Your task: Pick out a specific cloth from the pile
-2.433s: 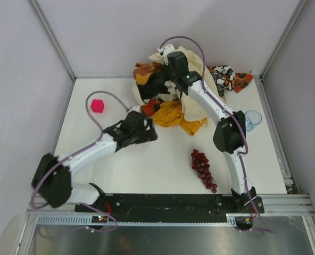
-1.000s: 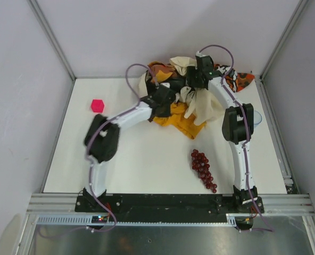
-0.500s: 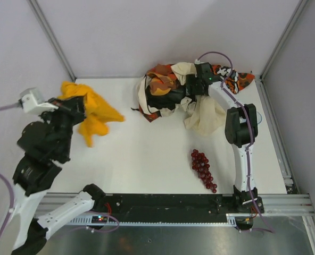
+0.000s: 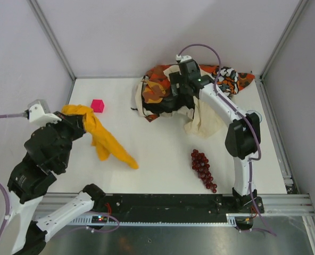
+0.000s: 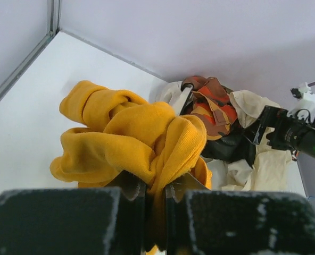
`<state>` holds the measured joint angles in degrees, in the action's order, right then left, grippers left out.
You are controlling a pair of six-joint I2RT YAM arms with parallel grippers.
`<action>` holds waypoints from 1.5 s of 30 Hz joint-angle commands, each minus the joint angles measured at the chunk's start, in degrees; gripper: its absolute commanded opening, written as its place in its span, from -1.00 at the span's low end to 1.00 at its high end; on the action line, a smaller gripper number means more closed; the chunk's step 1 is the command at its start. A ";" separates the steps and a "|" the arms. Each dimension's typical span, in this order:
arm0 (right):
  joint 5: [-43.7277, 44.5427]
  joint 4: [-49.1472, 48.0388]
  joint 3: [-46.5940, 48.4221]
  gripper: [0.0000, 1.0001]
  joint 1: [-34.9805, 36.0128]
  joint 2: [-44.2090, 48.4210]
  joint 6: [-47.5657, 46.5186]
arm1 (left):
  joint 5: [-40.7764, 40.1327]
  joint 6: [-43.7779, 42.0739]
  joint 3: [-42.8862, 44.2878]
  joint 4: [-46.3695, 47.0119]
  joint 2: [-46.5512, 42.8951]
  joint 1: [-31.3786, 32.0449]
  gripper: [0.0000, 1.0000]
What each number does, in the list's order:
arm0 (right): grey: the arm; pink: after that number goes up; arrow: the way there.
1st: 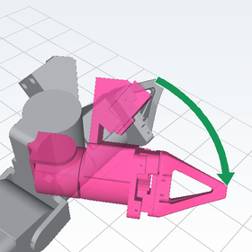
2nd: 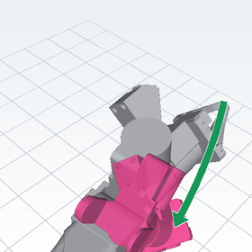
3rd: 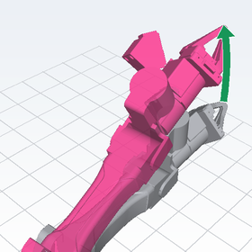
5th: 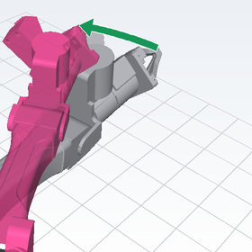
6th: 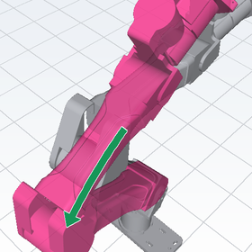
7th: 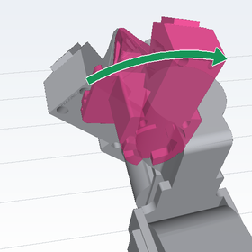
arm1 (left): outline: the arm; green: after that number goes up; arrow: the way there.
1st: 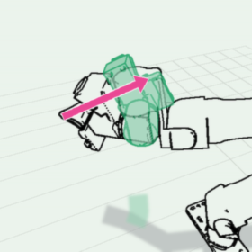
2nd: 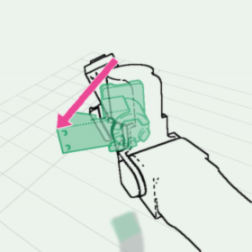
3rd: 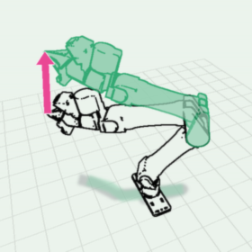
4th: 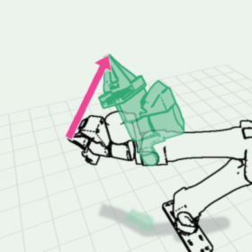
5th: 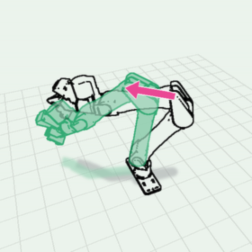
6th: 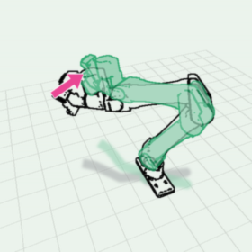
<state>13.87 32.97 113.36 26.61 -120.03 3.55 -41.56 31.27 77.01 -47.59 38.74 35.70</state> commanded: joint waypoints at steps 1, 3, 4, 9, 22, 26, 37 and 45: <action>6.65 -0.11 -3.87 0.99 6.00 9.64 -3.03 | -2.66 6.72 -4.19 -1.73 -1.28 -0.04 -0.99; 8.40 0.23 -6.67 0.99 8.02 12.25 -3.05 | -3.60 9.67 -7.28 -2.46 0.40 -0.14 -0.99; 9.04 1.03 -7.85 0.99 8.81 13.76 -2.51 | -4.04 11.22 -8.84 -2.97 1.75 -0.25 -0.99; 9.62 2.95 -16.78 0.99 11.86 23.44 4.61 | 2.65 18.70 -16.45 -3.50 10.05 -6.95 -0.98; 13.62 6.45 -42.72 0.99 12.24 44.65 26.29 | 16.15 20.15 -24.92 3.23 38.08 -11.27 0.50; 13.16 9.43 -44.29 0.99 8.39 47.11 28.98 | 23.20 16.49 -23.62 3.19 33.11 -11.26 0.96; 2.51 8.43 -56.17 0.99 -9.78 70.38 26.57 | 32.83 8.02 -12.25 -0.15 -1.27 -11.15 0.99; 4.26 13.78 -61.93 0.99 -20.54 85.48 24.74 | 29.99 7.96 -8.56 -7.04 -3.69 -11.24 0.99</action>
<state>17.67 44.01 52.29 7.86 -38.13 29.67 -11.38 40.80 68.97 -48.80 33.74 24.71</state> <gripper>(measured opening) 0.993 0.994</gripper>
